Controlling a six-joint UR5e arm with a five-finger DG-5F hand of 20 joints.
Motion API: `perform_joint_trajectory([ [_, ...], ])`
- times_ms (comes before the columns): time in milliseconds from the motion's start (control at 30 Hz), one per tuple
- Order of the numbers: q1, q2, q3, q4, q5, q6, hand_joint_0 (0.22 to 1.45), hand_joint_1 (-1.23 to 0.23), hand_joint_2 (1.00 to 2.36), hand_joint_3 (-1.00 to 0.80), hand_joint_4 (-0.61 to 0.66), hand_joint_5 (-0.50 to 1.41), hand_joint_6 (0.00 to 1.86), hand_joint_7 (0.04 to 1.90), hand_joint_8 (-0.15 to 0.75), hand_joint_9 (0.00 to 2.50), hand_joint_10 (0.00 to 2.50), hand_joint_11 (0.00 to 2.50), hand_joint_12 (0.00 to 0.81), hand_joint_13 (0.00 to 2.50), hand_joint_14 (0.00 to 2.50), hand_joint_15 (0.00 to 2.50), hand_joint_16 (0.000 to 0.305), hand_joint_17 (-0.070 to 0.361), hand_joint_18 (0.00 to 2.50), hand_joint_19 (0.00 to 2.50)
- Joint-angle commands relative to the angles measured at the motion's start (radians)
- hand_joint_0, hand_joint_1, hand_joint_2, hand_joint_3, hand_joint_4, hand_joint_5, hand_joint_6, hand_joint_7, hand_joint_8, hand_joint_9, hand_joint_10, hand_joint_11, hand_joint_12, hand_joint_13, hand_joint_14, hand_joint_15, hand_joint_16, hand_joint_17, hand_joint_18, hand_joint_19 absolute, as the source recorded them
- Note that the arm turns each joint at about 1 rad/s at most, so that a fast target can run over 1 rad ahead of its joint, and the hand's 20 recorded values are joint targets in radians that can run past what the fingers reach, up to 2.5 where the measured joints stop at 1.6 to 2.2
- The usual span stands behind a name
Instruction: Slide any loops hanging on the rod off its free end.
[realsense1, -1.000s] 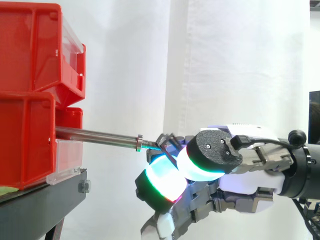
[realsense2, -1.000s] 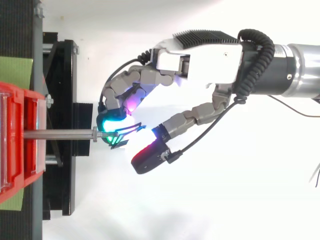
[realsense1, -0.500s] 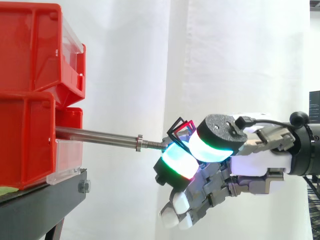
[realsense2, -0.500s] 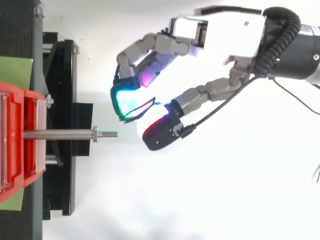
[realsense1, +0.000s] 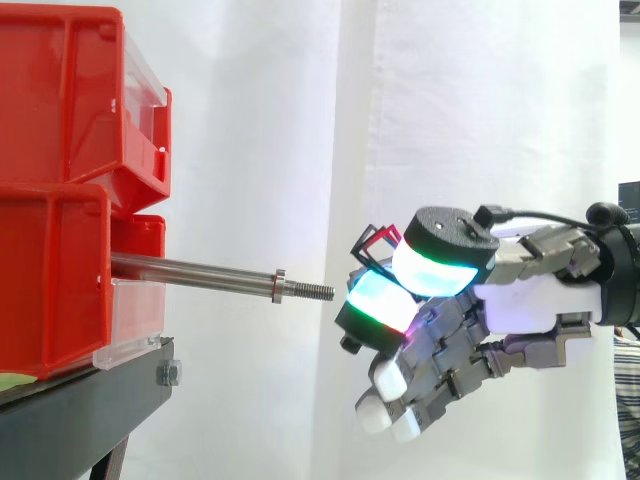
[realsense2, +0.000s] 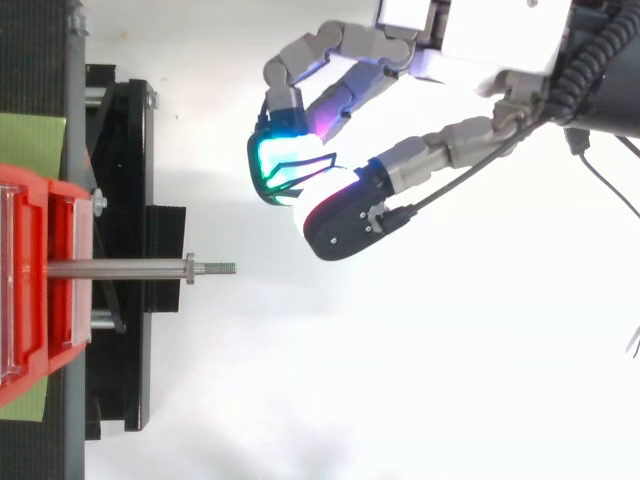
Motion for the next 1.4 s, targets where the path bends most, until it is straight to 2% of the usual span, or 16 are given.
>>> perform_joint_trajectory([
  [0,-0.001,0.020,0.000,-0.028,0.009,0.041,0.69,-0.73,1.00,-0.47,0.03,-0.20,0.90,1.19,0.268,0.84,0.01,0.40,0.340,0.74,0.01,0.15,0.045,0.101,0.67,0.30],
  [133,-0.001,0.051,0.000,-0.055,0.031,0.044,0.71,-0.78,1.00,-0.50,0.05,-0.21,0.90,1.14,0.262,0.83,0.01,0.39,0.337,0.73,0.00,0.14,0.045,0.102,0.68,0.28],
  [267,-0.001,0.062,0.000,-0.075,0.051,0.047,0.72,-0.83,1.00,-0.50,0.08,-0.21,0.90,1.14,0.261,0.82,0.01,0.39,0.336,0.72,0.00,0.13,0.045,0.102,0.69,0.27],
  [533,0.006,0.065,0.000,-0.097,0.054,0.075,0.71,-0.83,1.00,-0.50,0.13,-0.21,0.90,1.13,0.263,0.82,0.01,0.39,0.334,0.73,0.01,0.14,0.045,0.101,0.71,0.29],
  [733,0.008,0.065,0.000,-0.097,0.063,0.081,0.65,-0.75,1.00,-0.50,0.13,-0.20,0.89,1.12,0.263,0.84,0.01,0.40,0.335,0.73,0.01,0.15,0.045,0.101,0.70,0.31],
  [967,0.009,0.065,0.000,-0.095,0.077,0.082,0.62,-0.58,1.00,-0.48,0.08,-0.18,0.87,1.19,0.271,0.90,0.01,0.39,0.332,0.74,0.01,0.16,0.044,0.100,0.69,0.34],
  [1000,0.011,0.065,0.000,-0.097,0.078,0.081,0.63,-0.59,1.01,-0.43,0.07,-0.18,0.87,1.19,0.273,0.90,0.01,0.39,0.335,0.73,0.01,0.16,0.045,0.101,0.69,0.34],
  [1067,0.009,0.065,0.000,-0.097,0.078,0.082,0.64,-0.72,1.01,-0.33,0.04,-0.19,0.88,1.16,0.265,0.74,0.01,0.34,0.340,0.69,0.01,0.15,0.046,0.104,0.67,0.32],
  [1167,0.006,0.065,0.000,-0.097,0.078,0.087,0.70,-0.86,1.02,-0.30,0.04,-0.22,0.88,1.13,0.254,0.58,0.01,0.28,0.338,0.65,0.00,0.14,0.048,0.107,0.66,0.30],
  [1300,0.002,0.065,0.000,-0.097,0.075,0.101,0.74,-0.89,1.00,-0.47,0.06,-0.22,0.88,1.11,0.251,0.57,0.01,0.27,0.332,0.64,0.01,0.12,0.048,0.107,0.67,0.29],
  [1367,0.002,0.066,0.000,-0.098,0.075,0.105,0.75,-0.89,1.00,-0.50,0.07,-0.22,0.87,1.12,0.248,0.59,0.01,0.27,0.329,0.65,0.00,0.12,0.047,0.106,0.69,0.29],
])
